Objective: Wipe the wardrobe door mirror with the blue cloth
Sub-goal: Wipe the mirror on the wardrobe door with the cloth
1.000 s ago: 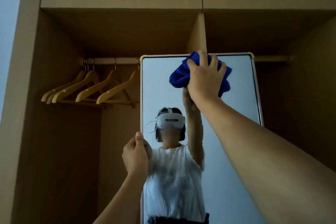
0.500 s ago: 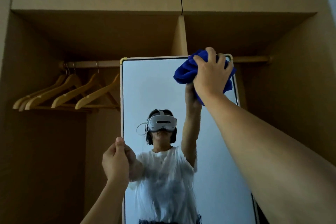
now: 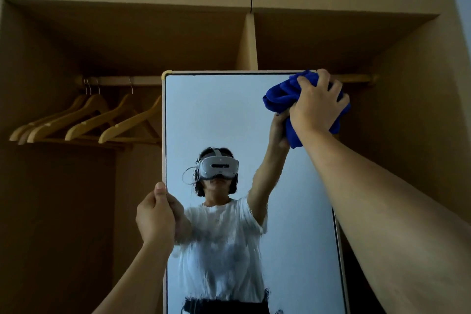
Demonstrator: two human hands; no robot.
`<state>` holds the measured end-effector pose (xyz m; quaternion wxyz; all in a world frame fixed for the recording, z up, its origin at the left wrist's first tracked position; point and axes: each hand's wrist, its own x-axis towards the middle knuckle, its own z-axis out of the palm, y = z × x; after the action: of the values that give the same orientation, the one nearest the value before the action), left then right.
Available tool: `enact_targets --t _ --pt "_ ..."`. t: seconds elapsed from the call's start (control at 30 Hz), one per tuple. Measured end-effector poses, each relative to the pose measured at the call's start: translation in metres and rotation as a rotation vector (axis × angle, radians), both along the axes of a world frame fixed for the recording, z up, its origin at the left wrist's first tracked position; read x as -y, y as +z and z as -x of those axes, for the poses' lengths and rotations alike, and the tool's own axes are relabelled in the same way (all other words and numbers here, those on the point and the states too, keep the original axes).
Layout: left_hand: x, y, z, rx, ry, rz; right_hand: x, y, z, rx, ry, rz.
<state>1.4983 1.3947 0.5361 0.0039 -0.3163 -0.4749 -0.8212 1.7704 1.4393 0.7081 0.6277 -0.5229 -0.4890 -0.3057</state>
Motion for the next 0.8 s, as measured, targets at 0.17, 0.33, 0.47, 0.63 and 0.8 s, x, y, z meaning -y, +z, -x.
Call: enact_targets --t 0.17,0.33,0.47,0.63,0.8 --pt "0.0 -0.002 0.003 -0.019 0.015 -0.002 0.001 -0.009 0.003 -0.026 -0.029 0.048" --pt "0.0 -0.002 0.001 0.008 0.02 0.009 0.001 -0.038 0.003 -0.05 -0.015 0.052" --pt "0.003 -0.001 0.0 -0.001 0.007 0.012 0.003 -0.054 0.002 -0.062 -0.011 0.081" --pt "0.007 0.0 -0.002 -0.031 -0.003 -0.015 0.007 -0.027 -0.01 -0.079 -0.004 0.119" --pt "0.007 0.0 -0.001 -0.047 0.001 -0.011 0.006 0.003 -0.014 -0.026 -0.021 0.139"
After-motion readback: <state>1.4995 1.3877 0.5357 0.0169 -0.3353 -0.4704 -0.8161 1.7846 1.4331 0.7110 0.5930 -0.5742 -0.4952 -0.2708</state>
